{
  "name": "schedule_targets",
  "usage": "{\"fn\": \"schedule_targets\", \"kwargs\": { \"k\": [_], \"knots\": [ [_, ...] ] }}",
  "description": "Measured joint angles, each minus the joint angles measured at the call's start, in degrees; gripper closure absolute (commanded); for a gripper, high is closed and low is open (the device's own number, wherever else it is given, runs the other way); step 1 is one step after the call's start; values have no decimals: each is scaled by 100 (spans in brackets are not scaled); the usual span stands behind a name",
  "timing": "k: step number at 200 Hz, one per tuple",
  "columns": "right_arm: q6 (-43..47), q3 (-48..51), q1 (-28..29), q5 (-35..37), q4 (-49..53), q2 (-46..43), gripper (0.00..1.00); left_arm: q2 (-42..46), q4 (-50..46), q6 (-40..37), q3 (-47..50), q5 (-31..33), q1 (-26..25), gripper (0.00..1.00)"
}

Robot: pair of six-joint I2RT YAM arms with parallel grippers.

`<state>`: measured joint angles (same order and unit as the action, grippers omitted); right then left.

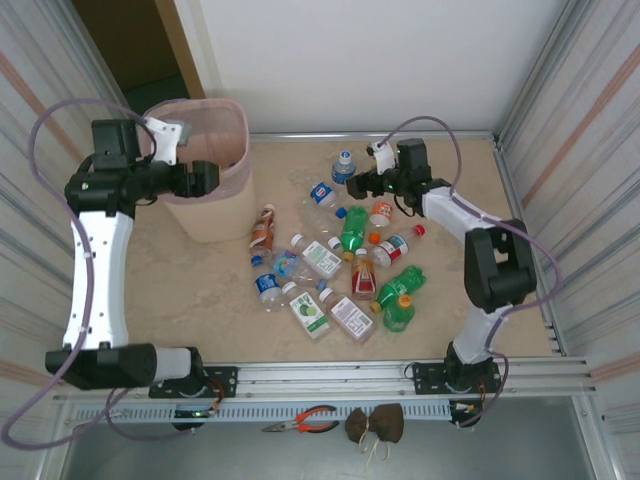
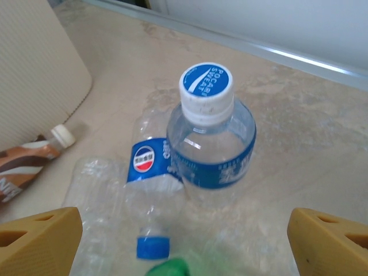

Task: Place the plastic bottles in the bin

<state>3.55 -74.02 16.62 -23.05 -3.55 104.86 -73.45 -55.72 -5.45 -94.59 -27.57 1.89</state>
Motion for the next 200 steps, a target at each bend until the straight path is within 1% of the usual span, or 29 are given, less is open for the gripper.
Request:
{"fn": "schedule_targets", "kwargs": {
  "k": [23, 41, 62, 88, 117, 132, 179, 200],
  "knots": [
    [15, -304, 31, -105, -269, 509, 6, 527, 308, 181, 382, -208, 0, 17],
    [15, -470, 61, -151, -487, 837, 7, 804, 367, 212, 446, -271, -2, 17],
    [15, -695, 61, -258, -678, 1196, 9, 968, 378, 212, 446, -286, 0, 17],
    [7, -1062, 68, -457, -826, 1665, 10, 990, 376, 212, 446, -295, 0, 17],
    [11, -1294, 94, -575, -896, 1998, 17, 992, 374, 210, 446, -310, 0, 16],
    [17, -1349, 118, -584, -918, 2111, 23, 992, 374, 208, 446, -308, 0, 17],
    [59, -1353, 142, -590, -984, 2177, 36, 1019, 398, 210, 525, -306, 0, 18],
    [92, -1353, 140, -560, -1016, 2175, 37, 1084, 507, 210, 684, -317, 0, 18]
  ]
}}
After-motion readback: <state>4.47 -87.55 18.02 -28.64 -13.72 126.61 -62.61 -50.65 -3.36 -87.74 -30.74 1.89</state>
